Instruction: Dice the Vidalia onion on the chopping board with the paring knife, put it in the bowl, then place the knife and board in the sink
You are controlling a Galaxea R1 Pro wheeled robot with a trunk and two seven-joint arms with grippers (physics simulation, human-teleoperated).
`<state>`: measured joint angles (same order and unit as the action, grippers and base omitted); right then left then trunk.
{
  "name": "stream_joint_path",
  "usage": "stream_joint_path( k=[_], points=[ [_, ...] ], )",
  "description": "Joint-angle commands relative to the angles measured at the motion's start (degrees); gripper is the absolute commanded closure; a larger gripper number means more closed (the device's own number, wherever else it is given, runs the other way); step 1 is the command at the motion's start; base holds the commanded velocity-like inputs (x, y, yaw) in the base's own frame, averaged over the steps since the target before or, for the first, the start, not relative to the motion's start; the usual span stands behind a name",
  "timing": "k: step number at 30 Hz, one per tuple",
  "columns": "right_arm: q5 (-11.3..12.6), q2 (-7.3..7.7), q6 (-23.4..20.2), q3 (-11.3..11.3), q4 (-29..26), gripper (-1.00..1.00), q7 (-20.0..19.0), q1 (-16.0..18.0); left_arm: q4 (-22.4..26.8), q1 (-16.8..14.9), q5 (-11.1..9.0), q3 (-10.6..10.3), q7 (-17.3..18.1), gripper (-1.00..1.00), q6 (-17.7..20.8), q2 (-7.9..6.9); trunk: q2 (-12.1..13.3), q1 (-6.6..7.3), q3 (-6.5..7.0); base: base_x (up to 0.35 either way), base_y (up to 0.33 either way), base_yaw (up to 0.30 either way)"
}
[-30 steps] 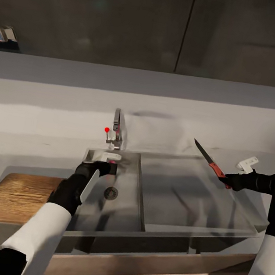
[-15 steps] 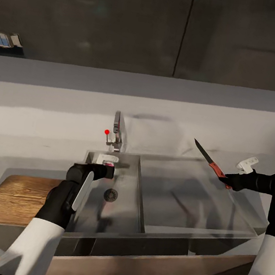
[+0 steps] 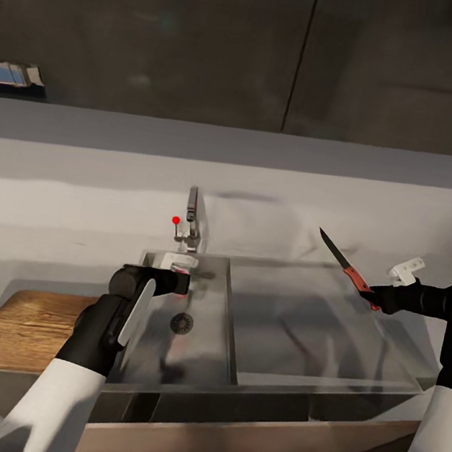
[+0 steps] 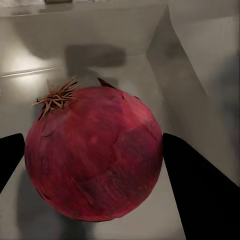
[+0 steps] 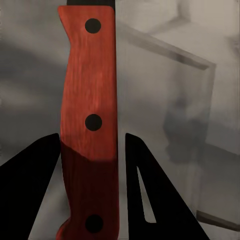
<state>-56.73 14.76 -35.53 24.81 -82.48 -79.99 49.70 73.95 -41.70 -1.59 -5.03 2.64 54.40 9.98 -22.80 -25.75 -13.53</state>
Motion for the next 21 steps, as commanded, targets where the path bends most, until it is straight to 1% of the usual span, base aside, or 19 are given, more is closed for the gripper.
stream_joint_path(
  k=[1,5,8,16,21],
  points=[
    [-0.3,0.00,-0.5,0.0,0.0,1.00,-0.4,0.1,0.1,-0.1,-0.1,-0.2,0.1,1.00,0.3,0.01,-0.1,-0.03,-0.06,-0.061,0.000,0.000],
    [-0.3,0.00,-0.5,0.0,0.0,1.00,-0.4,0.1,0.2,-0.1,-0.1,-0.9,0.1,1.00,0.6,0.01,-0.1,-0.03,0.14,-0.115,0.000,0.000],
    [-0.3,0.00,-0.6,0.0,0.0,1.00,-0.4,0.1,0.3,-0.1,-0.1,-1.0,0.1,1.00,1.7,0.01,-0.1,-0.03,0.20,-0.200,0.000,0.000],
    [-0.3,-0.01,-0.6,-0.1,0.0,1.00,-0.4,0.1,0.4,-0.1,-0.1,-1.1,0.1,1.00,2.4,0.01,-0.1,-0.03,0.23,-0.307,0.000,0.000],
    [-0.3,-0.07,-0.6,-0.2,0.0,1.00,-0.4,0.1,0.4,-0.1,-0.1,-1.1,0.1,1.00,2.5,0.01,-0.1,-0.03,0.05,-0.098,0.000,0.055]
  ],
)
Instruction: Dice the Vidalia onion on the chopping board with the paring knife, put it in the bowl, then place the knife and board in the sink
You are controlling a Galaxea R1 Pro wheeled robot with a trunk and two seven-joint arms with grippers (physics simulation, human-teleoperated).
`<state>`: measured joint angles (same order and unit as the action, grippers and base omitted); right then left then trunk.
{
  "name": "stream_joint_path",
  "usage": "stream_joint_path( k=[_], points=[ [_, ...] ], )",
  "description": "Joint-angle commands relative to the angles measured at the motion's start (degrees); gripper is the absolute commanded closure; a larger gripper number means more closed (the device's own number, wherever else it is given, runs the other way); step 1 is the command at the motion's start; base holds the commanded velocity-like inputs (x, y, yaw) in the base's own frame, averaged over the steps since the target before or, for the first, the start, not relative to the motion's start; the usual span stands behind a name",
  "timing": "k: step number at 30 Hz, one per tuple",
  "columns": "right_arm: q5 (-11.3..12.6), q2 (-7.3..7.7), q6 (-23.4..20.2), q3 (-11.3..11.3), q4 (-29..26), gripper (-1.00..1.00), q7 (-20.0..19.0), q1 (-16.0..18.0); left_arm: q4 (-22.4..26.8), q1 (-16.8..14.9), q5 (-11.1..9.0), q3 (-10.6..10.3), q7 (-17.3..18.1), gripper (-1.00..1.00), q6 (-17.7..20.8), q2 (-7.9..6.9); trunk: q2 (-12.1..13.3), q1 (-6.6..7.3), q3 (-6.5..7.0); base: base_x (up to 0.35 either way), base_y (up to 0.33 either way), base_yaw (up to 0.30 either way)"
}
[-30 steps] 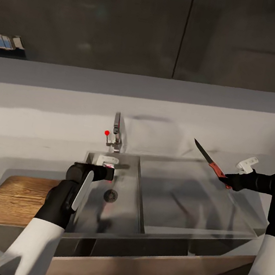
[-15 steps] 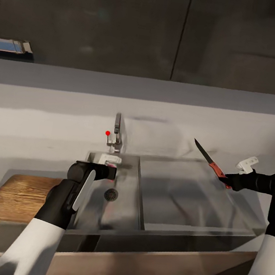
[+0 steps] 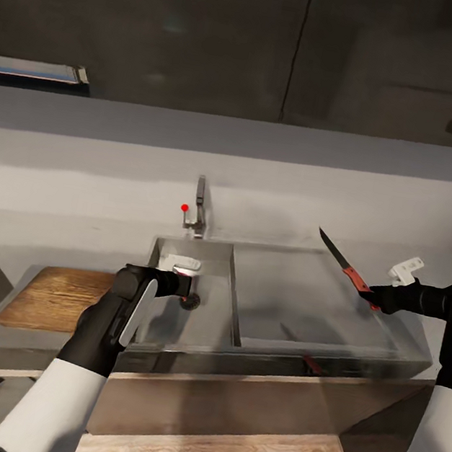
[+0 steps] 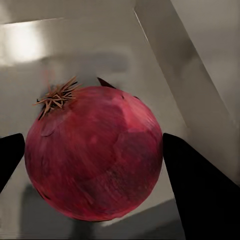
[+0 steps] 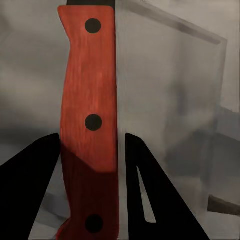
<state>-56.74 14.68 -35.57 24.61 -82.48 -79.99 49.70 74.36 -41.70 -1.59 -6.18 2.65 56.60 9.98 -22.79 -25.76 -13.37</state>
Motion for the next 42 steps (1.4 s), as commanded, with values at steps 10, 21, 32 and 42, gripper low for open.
stream_joint_path(
  k=[10,21,32,42],
  points=[
    [-0.3,-0.01,-0.5,0.0,-0.1,1.00,-0.4,0.1,5.5,0.1,-0.1,0.2,7.2,1.00,1.5,-1.49,-0.1,-0.03,-0.66,-0.009,0.000,0.142],
    [-0.3,-0.01,-0.5,0.0,-0.1,1.00,-0.4,0.1,15.9,3.6,-0.1,0.3,10.3,1.00,1.5,-4.68,-0.1,-0.03,-0.70,0.000,0.000,0.006],
    [-0.3,-0.01,-0.5,0.0,-0.1,1.00,-0.4,0.0,15.9,3.7,-0.2,0.3,10.4,1.00,1.5,-4.73,-0.1,-0.03,-0.70,0.000,0.082,0.000],
    [-0.3,-0.01,-0.5,0.0,-0.1,1.00,-0.4,0.0,15.9,3.7,-0.2,0.3,10.4,1.00,1.5,-4.71,-0.1,-0.03,-0.70,-0.048,0.291,0.000]
  ],
)
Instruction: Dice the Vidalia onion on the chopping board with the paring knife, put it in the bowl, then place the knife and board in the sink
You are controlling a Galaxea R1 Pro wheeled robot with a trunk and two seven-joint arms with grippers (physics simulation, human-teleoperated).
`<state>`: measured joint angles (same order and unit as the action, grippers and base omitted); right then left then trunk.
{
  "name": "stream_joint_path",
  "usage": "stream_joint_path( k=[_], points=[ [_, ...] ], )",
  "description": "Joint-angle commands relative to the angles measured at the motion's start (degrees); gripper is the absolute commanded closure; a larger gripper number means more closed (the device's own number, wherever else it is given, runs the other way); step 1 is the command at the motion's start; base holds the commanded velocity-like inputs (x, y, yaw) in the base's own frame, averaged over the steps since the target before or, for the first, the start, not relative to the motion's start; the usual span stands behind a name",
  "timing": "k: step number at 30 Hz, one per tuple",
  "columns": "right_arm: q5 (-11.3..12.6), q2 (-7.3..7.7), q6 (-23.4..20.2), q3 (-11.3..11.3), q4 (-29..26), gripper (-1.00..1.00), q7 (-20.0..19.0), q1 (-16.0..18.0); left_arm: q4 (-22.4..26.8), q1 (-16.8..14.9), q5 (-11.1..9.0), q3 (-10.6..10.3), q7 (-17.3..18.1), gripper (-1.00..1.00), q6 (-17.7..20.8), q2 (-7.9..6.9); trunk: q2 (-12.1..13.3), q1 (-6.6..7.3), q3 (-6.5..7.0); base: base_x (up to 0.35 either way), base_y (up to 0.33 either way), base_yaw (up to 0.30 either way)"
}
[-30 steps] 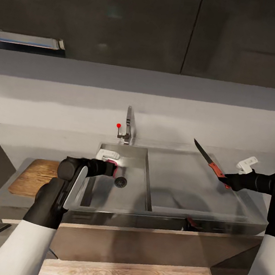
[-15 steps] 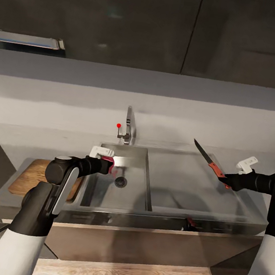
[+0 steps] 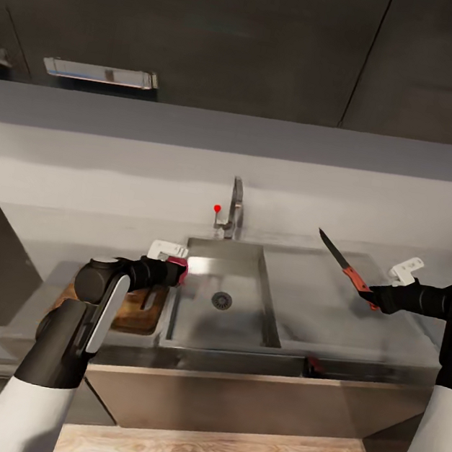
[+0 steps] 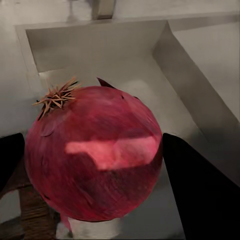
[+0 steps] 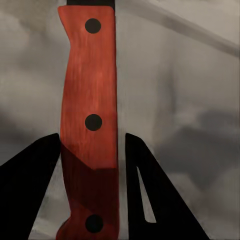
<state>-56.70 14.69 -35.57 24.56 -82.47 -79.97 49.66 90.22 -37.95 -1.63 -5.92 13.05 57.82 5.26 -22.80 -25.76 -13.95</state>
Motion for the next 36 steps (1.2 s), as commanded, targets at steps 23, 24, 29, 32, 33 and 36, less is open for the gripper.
stream_joint_path(
  k=[23,24,29,32,33,36],
  points=[
    [-0.3,-0.01,-0.5,0.0,-0.1,1.00,-0.4,0.1,0.0,-0.1,-0.1,0.0,0.0,1.00,0.3,0.01,-0.1,-0.03,-0.12,-0.099,0.193,0.068],
    [-0.3,-0.01,-0.5,0.0,-0.1,1.00,-0.4,0.1,0.0,-0.1,-0.1,0.0,0.0,1.00,0.3,0.01,-0.1,-0.03,-0.12,-0.005,0.006,0.057],
    [-0.3,-0.01,-0.6,0.0,-0.1,1.00,-0.4,0.1,-0.1,0.0,-0.1,0.0,0.0,1.00,0.3,0.01,-0.1,-0.03,-0.12,-0.001,0.002,0.130],
    [-0.3,-0.18,-0.7,0.0,-0.1,1.00,-0.4,0.1,-0.1,-0.1,-0.1,-0.1,0.0,1.00,0.3,0.08,-0.1,-0.03,-0.12,0.011,0.000,0.034],
    [-0.3,-0.42,-1.0,0.0,-0.1,1.00,-0.4,0.1,-0.1,-0.1,-0.1,-0.1,0.0,1.00,0.2,0.09,-0.1,-0.03,-0.12,0.058,0.006,0.012],
    [-0.3,-2.06,-5.4,-0.2,-0.1,1.00,-0.5,0.1,-0.1,-0.1,-0.1,-0.2,0.0,1.00,0.2,0.38,-0.1,-0.03,-0.12,0.138,0.101,0.005]
  ],
)
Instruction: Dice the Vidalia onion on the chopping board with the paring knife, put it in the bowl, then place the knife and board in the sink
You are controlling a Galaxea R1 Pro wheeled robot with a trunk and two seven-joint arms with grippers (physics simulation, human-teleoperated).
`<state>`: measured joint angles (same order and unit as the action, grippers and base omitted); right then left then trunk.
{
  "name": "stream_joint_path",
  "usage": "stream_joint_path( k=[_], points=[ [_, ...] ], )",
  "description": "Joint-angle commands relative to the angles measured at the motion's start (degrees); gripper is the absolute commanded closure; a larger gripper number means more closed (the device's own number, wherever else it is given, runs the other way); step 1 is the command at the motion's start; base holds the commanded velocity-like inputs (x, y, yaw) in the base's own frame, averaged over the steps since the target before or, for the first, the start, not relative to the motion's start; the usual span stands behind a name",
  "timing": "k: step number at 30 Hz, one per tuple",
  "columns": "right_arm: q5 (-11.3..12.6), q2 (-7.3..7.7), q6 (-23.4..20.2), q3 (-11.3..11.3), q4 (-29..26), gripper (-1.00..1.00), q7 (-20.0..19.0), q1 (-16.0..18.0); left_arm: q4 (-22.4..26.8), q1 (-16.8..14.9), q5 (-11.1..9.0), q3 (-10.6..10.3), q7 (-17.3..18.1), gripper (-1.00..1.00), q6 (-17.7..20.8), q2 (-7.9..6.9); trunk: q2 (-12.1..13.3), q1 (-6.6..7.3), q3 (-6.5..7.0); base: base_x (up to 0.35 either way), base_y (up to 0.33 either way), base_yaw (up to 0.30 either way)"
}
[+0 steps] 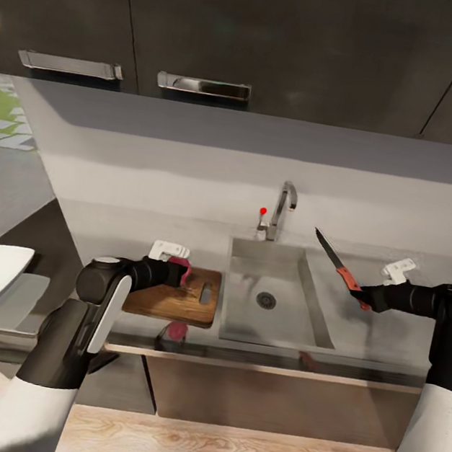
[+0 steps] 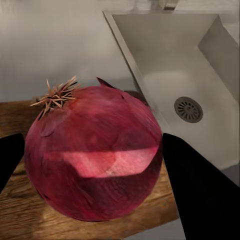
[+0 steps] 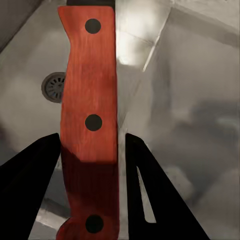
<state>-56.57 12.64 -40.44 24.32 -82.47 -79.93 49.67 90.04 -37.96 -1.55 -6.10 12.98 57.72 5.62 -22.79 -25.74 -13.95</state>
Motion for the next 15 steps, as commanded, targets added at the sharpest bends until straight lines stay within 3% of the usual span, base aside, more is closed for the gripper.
stream_joint_path(
  k=[1,2,4,15],
  points=[
    [-0.4,-0.53,-1.2,-0.4,-0.1,1.00,-0.5,0.1,0.0,-0.1,-0.2,0.0,0.0,1.00,0.3,0.10,-0.1,-0.04,-0.11,0.199,0.188,0.001],
    [-0.4,-1.77,-2.1,-2.7,-0.1,1.00,-0.5,0.1,0.0,-0.1,-0.2,0.0,0.0,1.00,0.2,0.23,-0.1,-0.04,-0.11,0.056,0.054,0.000],
    [-0.4,-2.01,-2.3,-3.7,-0.1,1.00,-0.5,0.1,0.0,-0.1,-0.2,0.0,0.0,1.00,0.2,0.25,-0.1,-0.04,-0.11,0.029,0.028,0.000],
    [-0.4,-2.18,-2.4,-4.4,-0.1,1.00,-0.5,0.1,-0.8,-0.1,-0.2,0.0,0.1,1.00,0.0,0.30,-0.1,-0.04,-0.11,0.083,0.003,0.000]
  ],
)
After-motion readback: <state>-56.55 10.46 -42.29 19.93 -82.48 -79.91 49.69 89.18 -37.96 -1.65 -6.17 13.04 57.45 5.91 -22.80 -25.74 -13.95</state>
